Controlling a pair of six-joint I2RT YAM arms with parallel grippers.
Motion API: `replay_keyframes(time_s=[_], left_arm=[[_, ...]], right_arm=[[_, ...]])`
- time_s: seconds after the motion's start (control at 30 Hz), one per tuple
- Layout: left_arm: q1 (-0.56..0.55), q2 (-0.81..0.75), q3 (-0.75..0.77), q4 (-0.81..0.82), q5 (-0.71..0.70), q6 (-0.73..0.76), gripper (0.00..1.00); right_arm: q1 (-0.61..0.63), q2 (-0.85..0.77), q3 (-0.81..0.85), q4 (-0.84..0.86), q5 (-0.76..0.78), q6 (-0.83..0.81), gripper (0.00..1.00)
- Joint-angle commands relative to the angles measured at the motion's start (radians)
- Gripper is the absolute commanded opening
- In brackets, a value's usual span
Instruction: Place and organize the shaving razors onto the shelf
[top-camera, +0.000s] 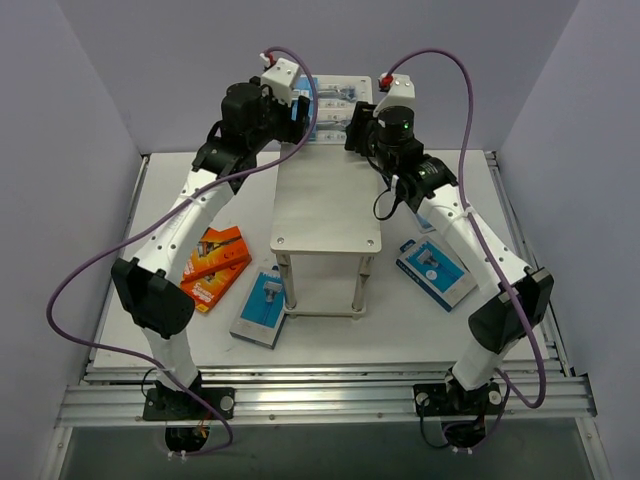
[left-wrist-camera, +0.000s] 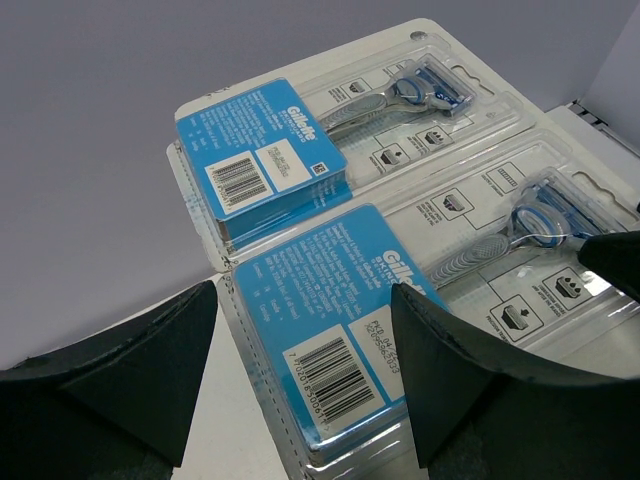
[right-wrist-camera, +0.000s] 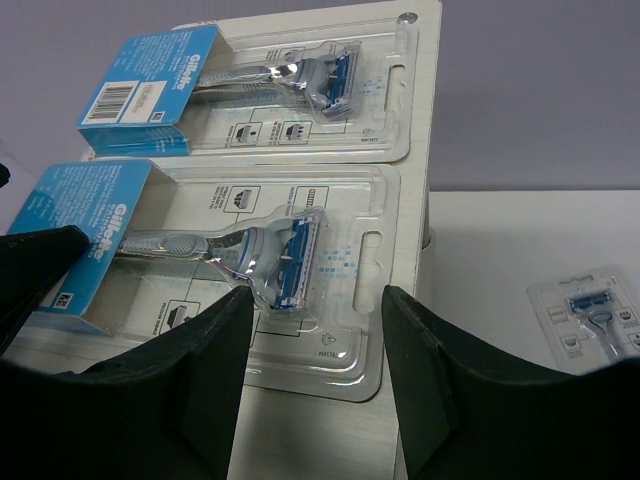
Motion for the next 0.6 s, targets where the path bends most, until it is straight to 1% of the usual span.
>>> replay_keyframes(time_s=[0.0,0.57], left_arm=[[0.013,0.039,0.044,-0.090,-0.010,0.031,0.79],[0.021,0.116,0.149,-0.115,0.005,0.037,0.79]], right_arm=[[-0.016,0.068,-0.010,-0.149,-0.004,0.009,0.49],[-0.045,0.111,0.022,-0.138,-0.019,0.009,0.49]])
